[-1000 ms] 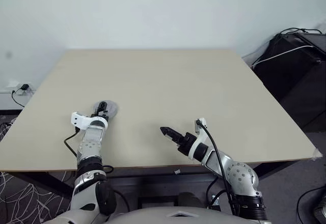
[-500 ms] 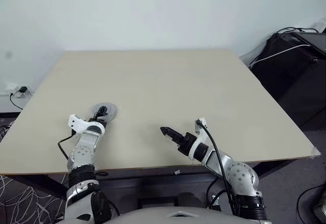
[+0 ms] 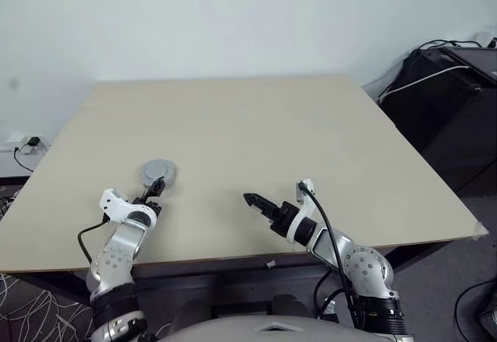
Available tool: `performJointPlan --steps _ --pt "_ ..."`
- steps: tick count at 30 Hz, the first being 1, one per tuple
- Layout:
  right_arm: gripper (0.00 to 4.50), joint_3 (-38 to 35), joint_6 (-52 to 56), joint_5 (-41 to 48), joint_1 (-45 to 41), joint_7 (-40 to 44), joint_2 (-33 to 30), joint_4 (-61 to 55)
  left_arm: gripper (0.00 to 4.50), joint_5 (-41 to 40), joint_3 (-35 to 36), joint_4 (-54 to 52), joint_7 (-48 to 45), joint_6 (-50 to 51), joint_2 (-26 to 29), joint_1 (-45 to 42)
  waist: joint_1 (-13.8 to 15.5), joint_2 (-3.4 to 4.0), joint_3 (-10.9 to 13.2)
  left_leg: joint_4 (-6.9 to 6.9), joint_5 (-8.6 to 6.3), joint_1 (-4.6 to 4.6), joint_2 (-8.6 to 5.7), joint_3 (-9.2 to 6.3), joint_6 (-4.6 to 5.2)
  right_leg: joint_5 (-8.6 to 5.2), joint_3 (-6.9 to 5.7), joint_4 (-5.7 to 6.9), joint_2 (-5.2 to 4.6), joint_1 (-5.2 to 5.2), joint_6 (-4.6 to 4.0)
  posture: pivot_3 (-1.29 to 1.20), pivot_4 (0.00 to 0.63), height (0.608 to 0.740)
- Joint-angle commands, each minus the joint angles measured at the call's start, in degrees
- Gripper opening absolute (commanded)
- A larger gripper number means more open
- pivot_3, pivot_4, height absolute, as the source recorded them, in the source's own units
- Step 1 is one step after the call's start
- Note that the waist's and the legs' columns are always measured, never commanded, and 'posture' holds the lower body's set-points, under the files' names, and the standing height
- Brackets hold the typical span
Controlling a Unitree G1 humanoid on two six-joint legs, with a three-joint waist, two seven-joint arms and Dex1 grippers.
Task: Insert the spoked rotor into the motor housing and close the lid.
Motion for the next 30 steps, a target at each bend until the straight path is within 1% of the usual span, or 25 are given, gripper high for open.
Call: performJointPlan --steps 1,4,5,8,10,13,15,17,19,21,23,26,30 --pt "4.5 0.3 -0.2 0.0 -0.6 1.1 0.2 -1.4 4.47 4.8 -7.2 -2.6 -6.4 1.3 1.8 6.1 0.1 -0.02 0.0 0.0 -0.02 -0.01 -0.01 0.02 -0.01 -0.03 0.0 -0.01 -0.01 -0.01 -0.03 0.0 0.0 0.74" --pt "4.5 0.8 -0.4 -0.6 -0.5 1.9 -0.2 -1.7 4.47 8.8 -13.0 -5.5 -14.7 -0.8 6.0 9.0 0.2 -0.02 0.1 -0.01 -0.05 -0.04 0.01 0.0 -0.02 -0.07 -0.02 -0.01 -0.05 -0.06 -0.1 0.0 0.0 0.74" --pt "4.5 1.2 -0.7 -1.1 -0.4 2.4 -0.5 -2.0 4.47 11.5 -15.5 -6.1 -17.2 -2.4 7.9 9.7 0.3 -0.03 0.1 -0.02 -0.05 -0.05 0.03 0.0 -0.03 -0.07 -0.02 -0.01 -0.06 -0.07 -0.11 0.0 0.0 0.74" --pt "4.5 2.8 -2.4 -3.7 -0.1 3.7 -1.6 -2.9 4.47 16.8 -20.4 -7.2 -22.4 -7.0 10.6 10.9 0.4 0.05 0.3 -0.04 -0.05 -0.08 0.05 -0.02 -0.03 -0.09 -0.04 -0.01 -0.16 -0.09 -0.14 0.0 0.0 0.74" --pt "4.5 4.1 -4.8 -6.5 0.2 4.6 -2.3 -3.7 4.47 22.3 -24.3 -7.7 -25.4 -12.4 12.4 11.3 0.7 0.05 0.4 -0.03 -0.07 -0.17 0.01 -0.01 0.0 -0.09 -0.05 -0.02 -0.26 -0.16 -0.14 0.0 0.0 0.74" --pt "4.5 6.1 -9.5 -11.4 1.3 5.9 -3.2 -5.1 4.47 30.4 -29.2 -7.4 -28.4 -23.1 13.0 11.5 1.0 -0.11 0.7 -0.04 -0.07 -0.4 0.0 0.0 0.01 -0.09 -0.04 -0.02 -0.29 -0.36 -0.15 0.0 0.0 0.74" --pt "4.5 7.4 -14.2 -15.3 2.3 6.8 -3.5 -6.0 4.47 35.6 -31.6 -6.6 -28.1 -30.2 12.6 11.1 1.3 -0.21 0.8 -0.06 -0.07 -0.49 0.03 0.0 0.0 -0.08 -0.04 -0.02 -0.29 -0.48 -0.15 0.0 0.0 0.74" --pt "4.5 9.7 -20.7 -21.8 3.4 7.0 -4.6 -6.4 4.47 39.4 -32.9 -5.4 -27.0 -35.8 11.5 10.8 1.6 -0.17 0.8 -0.07 -0.07 -0.74 0.06 0.0 0.0 -0.08 -0.04 -0.01 -0.28 -0.74 -0.16 0.0 0.0 0.74" --pt "4.5 11.2 -28.5 -28.9 4.5 5.6 -4.7 -5.8 4.47 43.4 -33.9 -3.9 -25.3 -41.1 10.6 10.4 1.9 -0.18 0.8 -0.05 -0.05 -1.04 0.03 0.0 0.01 -0.07 -0.04 0.02 -0.28 -1.06 -0.15 0.0 0.0 0.74" --pt "4.5 13.3 -38.4 -37.8 5.6 3.7 -5.4 -3.9 4.47 47.5 -34.7 -2.3 -23.1 -46.5 9.7 10.2 2.2 -0.19 0.8 -0.05 -0.02 -1.06 0.01 0.01 0.06 -0.07 -0.04 0.02 -0.27 -1.07 -0.14 0.0 0.0 0.74" --pt "4.5 14.1 -45.3 -43.5 6.9 2.0 -5.5 -2.1 4.47 49.4 -34.8 -1.1 -21.0 -51.3 8.0 10.5 2.5 -0.22 0.8 -0.04 0.02 -1.06 -0.01 0.04 0.13 -0.06 -0.04 0.01 -0.25 -1.05 -0.13 0.0 0.0 0.74" --pt "4.5 14.1 -51.7 -47.7 9.0 1.0 -5.5 -0.3 4.47 50.9 -35.5 0.4 -20.4 -56.5 6.8 11.7 2.9 -0.28 0.8 0.01 0.08 -1.02 -0.01 0.06 0.25 -0.04 -0.04 0.01 -0.24 -0.99 -0.08 0.0 0.0 0.74" --pt "4.5 12.9 -56.5 -48.2 12.3 2.9 -6.3 0.2 4.47 52.3 -35.9 1.2 -19.1 -59.3 5.6 14.0 3.0 -0.29 0.8 0.04 0.1 -0.96 0.03 0.06 0.28 -0.04 -0.05 0.04 -0.16 -0.94 -0.07 0.0 0.0 0.74"
